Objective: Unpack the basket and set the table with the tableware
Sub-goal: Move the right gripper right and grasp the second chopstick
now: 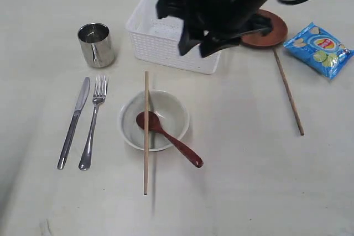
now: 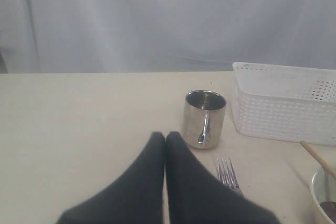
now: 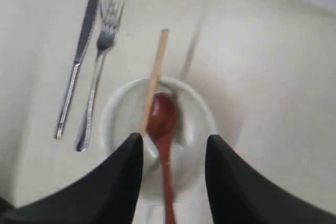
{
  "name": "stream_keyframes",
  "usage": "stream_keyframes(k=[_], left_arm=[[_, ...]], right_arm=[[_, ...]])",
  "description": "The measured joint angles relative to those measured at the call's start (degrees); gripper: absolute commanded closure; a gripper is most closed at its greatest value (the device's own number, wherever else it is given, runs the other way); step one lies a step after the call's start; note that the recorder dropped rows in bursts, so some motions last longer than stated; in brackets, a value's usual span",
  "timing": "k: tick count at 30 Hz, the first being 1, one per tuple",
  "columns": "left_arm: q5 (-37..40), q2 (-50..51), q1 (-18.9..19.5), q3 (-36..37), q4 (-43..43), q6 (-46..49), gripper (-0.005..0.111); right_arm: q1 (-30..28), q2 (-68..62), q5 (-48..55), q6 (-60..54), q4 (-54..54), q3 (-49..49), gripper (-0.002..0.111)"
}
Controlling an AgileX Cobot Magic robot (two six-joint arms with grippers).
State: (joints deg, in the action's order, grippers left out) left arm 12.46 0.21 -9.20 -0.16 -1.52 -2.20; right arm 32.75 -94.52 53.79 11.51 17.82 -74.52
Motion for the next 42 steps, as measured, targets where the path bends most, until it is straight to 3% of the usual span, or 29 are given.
stream_keyframes(k=[7,15,27,39,42], left_arm=[[0.0,0.0,0.0,0.0,0.0,0.0,0.107],[0.0,0.0,0.0,0.0,0.0,0.0,0.107],[0.0,0.0,0.0,0.0,0.0,0.0,0.107],[0.0,0.0,0.0,0.0,0.1,0.0,0.107],[0.0,0.0,0.0,0.0,0.1,0.0,0.107]], right_arm=[[-12.1,3.1,6.8,-0.5,-17.5,1.3,0.07],[-23.5,3.0,-2.3,-0.8,-20.7,10.4,0.07],[-24.3,-15.0,-10.6,-2.4,-21.7,11.7,0.07],[-24.3,-19.0,-14.4,-2.5,-21.7,11.6,0.071],[-24.3,-19.1,-14.3,-2.5,-21.7,11.4,0.087]])
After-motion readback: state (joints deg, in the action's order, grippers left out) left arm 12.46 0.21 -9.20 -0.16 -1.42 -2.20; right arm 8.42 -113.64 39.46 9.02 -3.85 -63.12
